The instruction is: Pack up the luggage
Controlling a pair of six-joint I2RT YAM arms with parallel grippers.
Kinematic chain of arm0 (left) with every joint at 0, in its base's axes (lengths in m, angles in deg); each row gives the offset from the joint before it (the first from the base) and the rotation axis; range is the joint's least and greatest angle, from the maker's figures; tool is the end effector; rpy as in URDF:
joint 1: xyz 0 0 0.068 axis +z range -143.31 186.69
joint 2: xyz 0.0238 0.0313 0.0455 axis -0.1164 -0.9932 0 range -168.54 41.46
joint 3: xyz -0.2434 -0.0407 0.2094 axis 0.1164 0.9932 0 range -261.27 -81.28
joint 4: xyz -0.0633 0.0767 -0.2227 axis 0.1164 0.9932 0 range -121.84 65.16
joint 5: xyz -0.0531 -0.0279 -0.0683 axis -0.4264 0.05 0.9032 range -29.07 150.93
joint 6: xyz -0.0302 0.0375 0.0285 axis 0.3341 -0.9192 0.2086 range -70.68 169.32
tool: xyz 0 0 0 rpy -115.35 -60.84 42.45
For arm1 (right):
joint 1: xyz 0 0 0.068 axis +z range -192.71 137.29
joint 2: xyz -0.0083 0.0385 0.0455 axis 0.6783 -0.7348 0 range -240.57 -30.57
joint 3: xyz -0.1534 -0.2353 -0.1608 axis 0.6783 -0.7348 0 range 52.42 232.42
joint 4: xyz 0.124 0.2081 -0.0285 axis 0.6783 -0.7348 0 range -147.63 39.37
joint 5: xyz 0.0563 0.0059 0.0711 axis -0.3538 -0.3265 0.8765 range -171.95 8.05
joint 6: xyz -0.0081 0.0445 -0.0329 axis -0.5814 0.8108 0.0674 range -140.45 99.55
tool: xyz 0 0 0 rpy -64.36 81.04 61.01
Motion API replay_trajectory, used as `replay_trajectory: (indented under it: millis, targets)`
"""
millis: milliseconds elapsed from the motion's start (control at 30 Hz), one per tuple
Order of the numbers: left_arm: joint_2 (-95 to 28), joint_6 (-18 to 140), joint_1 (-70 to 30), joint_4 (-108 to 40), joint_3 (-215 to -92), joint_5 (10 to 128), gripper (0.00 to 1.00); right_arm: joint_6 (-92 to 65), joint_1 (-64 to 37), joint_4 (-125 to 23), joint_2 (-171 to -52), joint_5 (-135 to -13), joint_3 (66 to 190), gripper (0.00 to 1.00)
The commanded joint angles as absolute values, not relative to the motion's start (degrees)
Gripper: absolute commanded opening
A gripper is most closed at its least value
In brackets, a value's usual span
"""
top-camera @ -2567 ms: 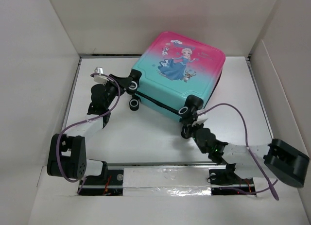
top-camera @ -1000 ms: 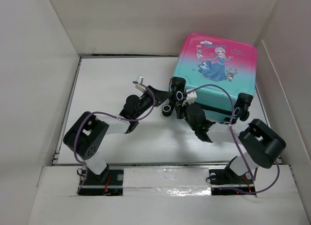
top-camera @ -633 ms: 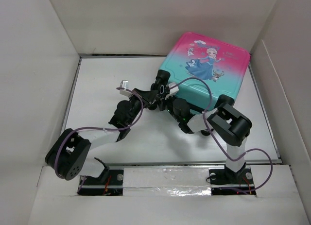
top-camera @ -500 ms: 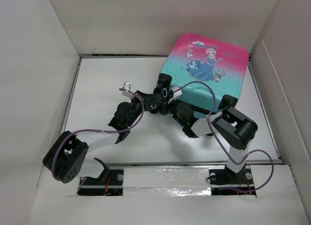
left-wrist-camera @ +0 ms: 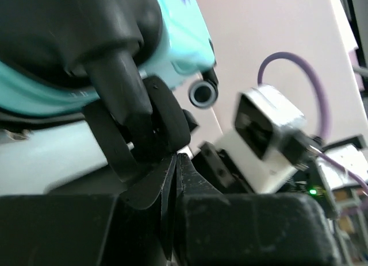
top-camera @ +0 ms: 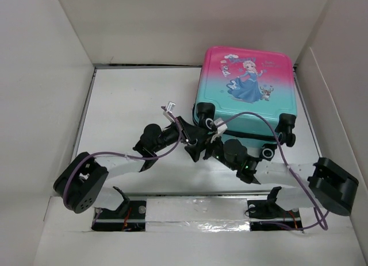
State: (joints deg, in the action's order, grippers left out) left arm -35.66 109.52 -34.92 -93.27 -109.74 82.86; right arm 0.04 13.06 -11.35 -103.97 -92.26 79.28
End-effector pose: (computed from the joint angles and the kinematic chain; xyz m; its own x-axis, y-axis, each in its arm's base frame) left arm 0.1782 -0.1775 0.3159 -0.6887 -0.4650 -0.5563 0.5849 0.0972 -0.8053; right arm 0.1406 0.1945 0.2795 -0.3163 0.1472 -0.9372 -0.6436 0.6925 0.3260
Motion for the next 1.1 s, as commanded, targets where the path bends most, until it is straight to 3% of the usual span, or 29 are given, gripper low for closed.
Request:
replay_trajectory:
  millis: [0, 100, 300, 467, 733, 867, 1067]
  targets:
    - [-37.19, 111.63, -35.33, -102.15, -111.95, 89.67, 0.0, -0.32, 14.86, -19.58, -97.3, -95.12, 77.83, 0.91]
    - [-39.21, 113.12, -34.8, -105.21, -111.86, 91.16, 0.08, -1.46, 14.86, -23.38, -92.81, -99.17, 77.12, 0.94]
    - [-42.21, 116.99, -33.66, -111.81, -110.72, 93.45, 0.1, -5.32, 14.16, -33.82, -88.84, -104.44, 81.07, 0.98]
    - [-42.3, 116.91, -33.66, -112.09, -110.8, 93.62, 0.11, -9.54, 10.91, -32.09, -89.8, -102.96, 83.27, 0.99]
    - [-42.3, 116.12, -33.13, -110.68, -112.91, 93.62, 0.42, -11.22, 8.63, -34.55, -84.9, -99.01, 83.98, 0.99]
    - [-40.2, 112.62, -31.81, -106.38, -112.83, 93.71, 0.47, -10.26, 7.57, -36.21, -78.3, -97.42, 80.73, 0.98]
    - [-26.94, 97.68, -31.28, -80.56, -114.67, 84.34, 0.45, -9.2, 7.04, -39.12, -70.92, -97.42, 76.6, 0.93]
